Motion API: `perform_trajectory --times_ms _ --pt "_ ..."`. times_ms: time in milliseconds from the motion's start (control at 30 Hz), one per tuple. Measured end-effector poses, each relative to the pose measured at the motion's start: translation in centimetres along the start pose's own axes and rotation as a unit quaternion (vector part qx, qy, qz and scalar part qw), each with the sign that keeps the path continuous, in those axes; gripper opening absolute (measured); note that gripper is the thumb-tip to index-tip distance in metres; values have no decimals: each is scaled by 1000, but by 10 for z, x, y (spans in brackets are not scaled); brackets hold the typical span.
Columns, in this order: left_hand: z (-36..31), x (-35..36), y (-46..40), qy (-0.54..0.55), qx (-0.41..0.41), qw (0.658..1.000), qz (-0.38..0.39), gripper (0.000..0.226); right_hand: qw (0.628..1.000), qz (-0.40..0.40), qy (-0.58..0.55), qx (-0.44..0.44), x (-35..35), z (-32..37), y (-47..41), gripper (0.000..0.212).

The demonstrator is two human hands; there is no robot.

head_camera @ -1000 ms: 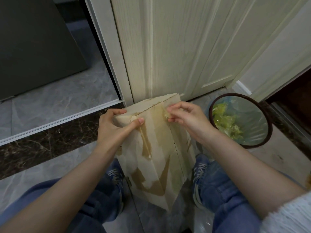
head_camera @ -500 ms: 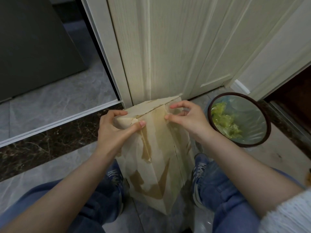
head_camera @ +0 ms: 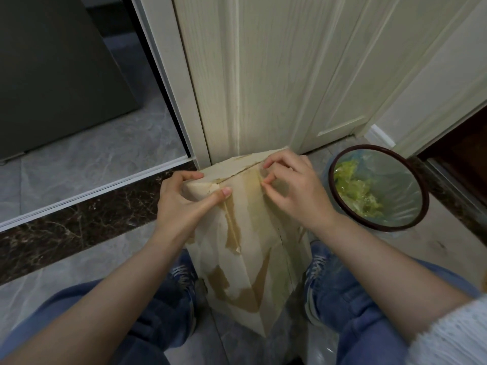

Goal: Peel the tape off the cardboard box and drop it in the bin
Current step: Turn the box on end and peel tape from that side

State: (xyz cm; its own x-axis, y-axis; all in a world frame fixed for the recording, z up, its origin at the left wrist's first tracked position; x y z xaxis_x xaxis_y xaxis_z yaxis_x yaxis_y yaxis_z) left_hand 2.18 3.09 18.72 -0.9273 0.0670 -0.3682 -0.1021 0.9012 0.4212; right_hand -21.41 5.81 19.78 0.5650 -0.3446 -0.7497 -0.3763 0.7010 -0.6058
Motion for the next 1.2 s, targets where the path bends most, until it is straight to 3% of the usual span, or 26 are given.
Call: perform_trajectory --times_ms 200,367,567,667,733,767,833,867,900,1100,1133,1200 --pt "0 -1 1 -9 5 1000 3 73 995 7 24 -92 0 3 -3 9" --pt "-2 -3 1 -10 10 1000 -9 73 996 10 -24 -80 1 3 -1 11" --pt "-3 -1 1 -13 7 1000 4 73 995 -32 -95 13 3 4 -3 9" --pt "-4 -1 1 -19 14 1000 1 73 971 -68 -183 141 5 11 -5 9" --pt "-5 -1 2 -22 19 1000 -7 75 904 -90 -288 302 6 13 -7 11" --pt "-5 -1 2 -21 21 1000 -11 75 842 -108 -364 384 6 13 -8 13" --pt "-5 -2 2 -22 21 999 -13 76 681 -151 -522 492 6 11 -9 14" --pt "-4 -2 2 -24 20 999 -11 76 623 -163 -565 515 4 10 -9 12" --pt "-4 -1 2 -24 17 1000 -8 75 597 -166 -584 525 3 9 -9 10" --pt "-1 -1 -4 3 -12 1000 -10 72 634 -129 -589 483 -4 7 -14 22" --pt "-1 -2 -4 9 -19 1000 -12 72 666 -117 -567 470 -5 7 -15 22" --pt "0 -3 -5 15 -28 999 -17 74 798 -77 -444 400 -7 7 -14 22"
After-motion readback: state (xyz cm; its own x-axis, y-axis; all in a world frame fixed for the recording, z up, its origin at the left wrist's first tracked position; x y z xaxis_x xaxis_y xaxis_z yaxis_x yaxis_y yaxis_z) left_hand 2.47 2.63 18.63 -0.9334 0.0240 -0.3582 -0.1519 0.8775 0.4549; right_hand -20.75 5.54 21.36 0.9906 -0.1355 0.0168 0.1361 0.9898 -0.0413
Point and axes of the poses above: each hand's wrist, its own y-axis away from the middle knuckle, its own x-axis out of the palm, z = x × y, the point moved 1 cm from there along -y, towards the middle knuckle, and after that the axes turned 15 degrees about -x, right-handed, at the moved point
